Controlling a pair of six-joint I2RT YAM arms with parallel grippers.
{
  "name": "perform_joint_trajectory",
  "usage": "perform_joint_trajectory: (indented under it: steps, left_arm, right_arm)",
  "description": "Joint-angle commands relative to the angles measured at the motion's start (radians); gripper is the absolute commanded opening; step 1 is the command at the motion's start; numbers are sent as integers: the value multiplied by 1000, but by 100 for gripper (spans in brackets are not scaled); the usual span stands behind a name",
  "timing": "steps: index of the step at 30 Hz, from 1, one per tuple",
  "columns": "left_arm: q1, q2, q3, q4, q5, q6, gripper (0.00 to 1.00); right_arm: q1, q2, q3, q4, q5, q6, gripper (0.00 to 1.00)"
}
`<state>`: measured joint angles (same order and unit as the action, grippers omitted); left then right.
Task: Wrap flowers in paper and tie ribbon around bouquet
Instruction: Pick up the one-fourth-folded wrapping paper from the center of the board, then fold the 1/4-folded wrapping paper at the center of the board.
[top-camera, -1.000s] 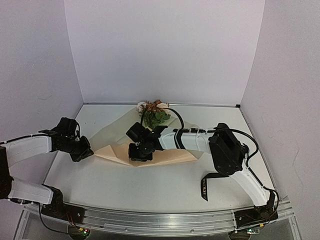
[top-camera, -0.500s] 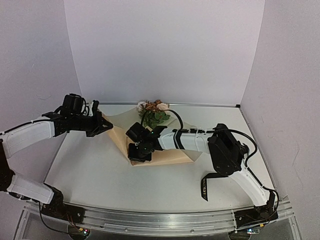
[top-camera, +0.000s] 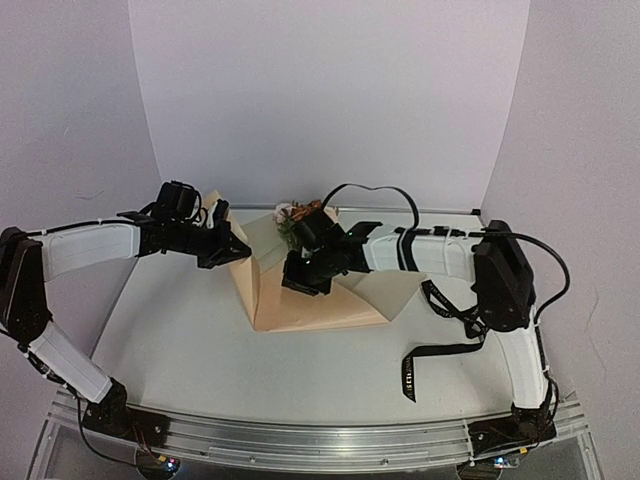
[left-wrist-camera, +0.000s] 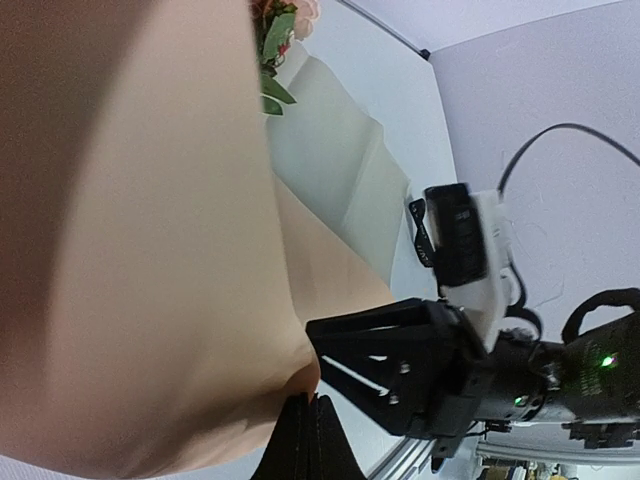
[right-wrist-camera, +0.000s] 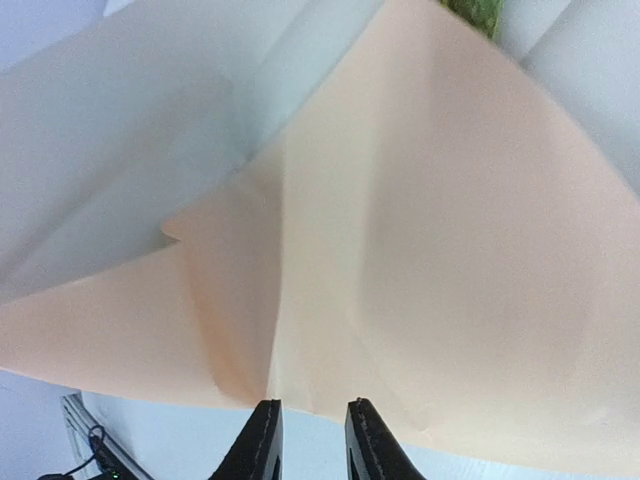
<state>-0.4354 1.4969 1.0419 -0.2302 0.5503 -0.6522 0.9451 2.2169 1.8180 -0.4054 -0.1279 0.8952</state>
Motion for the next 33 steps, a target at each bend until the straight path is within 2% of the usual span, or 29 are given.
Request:
perform_joint_trajectory:
  steps: [1,9,16,19,22,26,29,33]
  left_arm:
    - [-44,80,122,30,43,35,0]
    - [-157,342,323,-58,71,100,0]
    - [-232,534,482,-133,84,149,0]
    - [-241,585,519,-149,96,156,0]
    - [-245,613,539,-165,99,165,0]
    - [-247,621,538,-169,99,168,0]
    - [-247,623,537,-174,100,174,0]
    - [-247,618,538,-184,103,185,0]
  right_arm:
    - [-27,-167,-117,89,25,13,26]
    - [-74,-343,-360,110,95,-8,29]
    - [-93,-417,-527,151,128,18,32]
    - [-115,-419,-580,213,98,36,38]
    - [-148,-417,-626,348,31,42,49]
    - [-204,-353,-600,493,-105,56,61]
    - [-236,-275,-551,576,-209,104,65]
    - [-250,-143,-448,602,-293,156,65]
